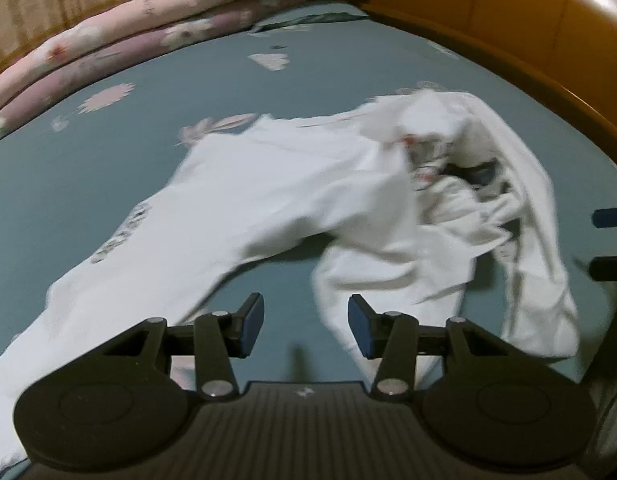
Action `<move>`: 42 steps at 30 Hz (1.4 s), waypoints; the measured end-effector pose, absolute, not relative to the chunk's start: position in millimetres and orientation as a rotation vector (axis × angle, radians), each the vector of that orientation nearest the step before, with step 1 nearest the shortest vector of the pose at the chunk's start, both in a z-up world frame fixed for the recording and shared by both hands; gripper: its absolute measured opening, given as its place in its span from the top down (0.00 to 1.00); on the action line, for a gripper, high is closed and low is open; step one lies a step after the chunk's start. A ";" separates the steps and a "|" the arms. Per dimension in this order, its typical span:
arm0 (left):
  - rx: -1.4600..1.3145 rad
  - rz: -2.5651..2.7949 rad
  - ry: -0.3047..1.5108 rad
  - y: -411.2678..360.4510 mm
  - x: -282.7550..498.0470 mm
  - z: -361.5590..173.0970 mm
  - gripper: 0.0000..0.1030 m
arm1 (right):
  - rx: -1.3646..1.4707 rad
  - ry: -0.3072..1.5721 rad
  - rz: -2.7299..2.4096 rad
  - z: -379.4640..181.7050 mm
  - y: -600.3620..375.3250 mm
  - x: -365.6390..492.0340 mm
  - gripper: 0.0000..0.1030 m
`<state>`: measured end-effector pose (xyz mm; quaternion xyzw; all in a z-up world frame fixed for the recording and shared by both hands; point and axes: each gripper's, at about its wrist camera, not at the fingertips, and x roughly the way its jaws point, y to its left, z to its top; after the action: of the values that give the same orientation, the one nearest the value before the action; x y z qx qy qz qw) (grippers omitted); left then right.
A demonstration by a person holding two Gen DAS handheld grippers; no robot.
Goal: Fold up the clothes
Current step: 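Release the sleeve and move the left gripper back over the shirt, then grasp a fold of the shirt body with the right gripper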
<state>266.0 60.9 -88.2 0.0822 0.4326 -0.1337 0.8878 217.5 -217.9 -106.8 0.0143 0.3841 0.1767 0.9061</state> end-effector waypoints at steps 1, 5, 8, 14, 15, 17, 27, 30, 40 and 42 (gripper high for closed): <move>0.172 -0.288 0.896 52.0 266.9 -87.5 0.53 | 0.033 0.792 0.364 -107.3 -220.7 217.8 0.07; 0.156 -0.328 0.870 22.5 268.7 -83.4 0.53 | 0.075 0.800 0.360 -111.2 -234.2 222.1 0.19; 0.132 -0.356 0.840 4.1 267.6 -77.7 0.53 | 0.092 0.800 0.358 -113.5 -240.5 224.5 0.22; 0.018 -0.375 0.747 -18.1 253.2 -72.9 0.37 | 0.126 0.788 0.355 -118.2 -251.3 231.0 0.30; 0.003 -0.371 0.741 -20.6 251.4 -74.4 0.37 | 0.132 0.791 0.354 -119.5 -253.1 232.6 0.31; -0.025 -0.355 0.740 -23.1 248.7 -80.1 0.36 | 0.147 0.795 0.348 -122.4 -257.1 235.7 0.31; -0.100 -0.304 0.773 -19.6 244.6 -101.2 0.34 | 0.438 0.864 0.498 -161.5 -280.7 275.4 0.35; -0.113 -0.300 0.773 -17.5 243.9 -101.8 0.33 | 0.528 0.892 0.536 -176.0 -281.7 284.9 0.44; -0.139 -0.292 0.785 -17.5 244.5 -106.0 0.33 | 0.546 0.838 0.567 -170.3 -282.9 273.6 0.87; -0.134 -0.295 0.788 -18.1 242.9 -106.0 0.33 | 0.508 0.830 0.556 -166.9 -282.9 274.2 0.93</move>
<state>242.9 -18.1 -106.0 -0.0651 0.3821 -0.1430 0.9107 274.2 -282.9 -166.9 0.2411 0.3937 0.2635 0.8470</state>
